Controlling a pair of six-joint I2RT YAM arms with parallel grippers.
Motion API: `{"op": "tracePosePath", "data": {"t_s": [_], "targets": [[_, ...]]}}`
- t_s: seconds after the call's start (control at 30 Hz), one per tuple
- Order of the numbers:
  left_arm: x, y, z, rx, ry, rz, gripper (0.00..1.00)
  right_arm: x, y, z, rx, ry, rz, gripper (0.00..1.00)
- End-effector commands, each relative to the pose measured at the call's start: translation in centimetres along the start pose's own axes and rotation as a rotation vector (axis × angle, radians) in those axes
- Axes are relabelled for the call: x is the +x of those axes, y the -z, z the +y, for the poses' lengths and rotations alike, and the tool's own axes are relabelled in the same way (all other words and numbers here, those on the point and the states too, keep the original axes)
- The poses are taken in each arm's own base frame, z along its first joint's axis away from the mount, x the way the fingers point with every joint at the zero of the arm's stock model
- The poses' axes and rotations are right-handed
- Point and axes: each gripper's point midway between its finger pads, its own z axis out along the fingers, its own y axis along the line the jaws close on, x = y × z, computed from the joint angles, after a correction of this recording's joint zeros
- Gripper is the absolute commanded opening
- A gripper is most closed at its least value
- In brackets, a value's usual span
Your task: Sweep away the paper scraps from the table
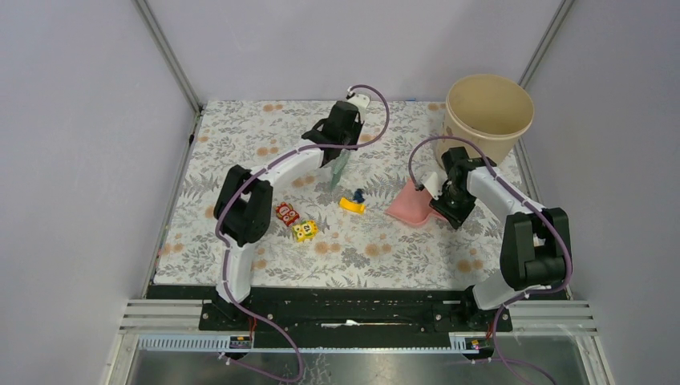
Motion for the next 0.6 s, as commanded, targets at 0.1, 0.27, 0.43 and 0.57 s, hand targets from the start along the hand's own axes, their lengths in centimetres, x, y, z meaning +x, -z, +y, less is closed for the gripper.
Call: {"op": "tracePosePath", "data": {"t_s": [0.1, 0.27, 0.43, 0.57], "targets": [[-10.3, 8.3, -1.8, 0.212, 0.102, -0.261, 0.00, 0.1, 1.3, -1.9, 0.025, 0.089, 0.076, 0.00], [-11.2, 9.6, 1.2, 0.074, 0.052, -0.265, 0.00, -0.4, 1.6, -2.5, 0.026, 0.100, 0.084, 0.00], [-8.9, 7.0, 3.8, -0.081, -0.010, -0.165, 0.00, -0.8, 1.6, -2.7, 0.016, 0.090, 0.086, 0.00], [-8.1, 4.8, 4.5, -0.128, -0.029, -0.135, 0.00, -0.7, 1.6, -2.7, 0.014, 0.089, 0.090, 0.00]]}}
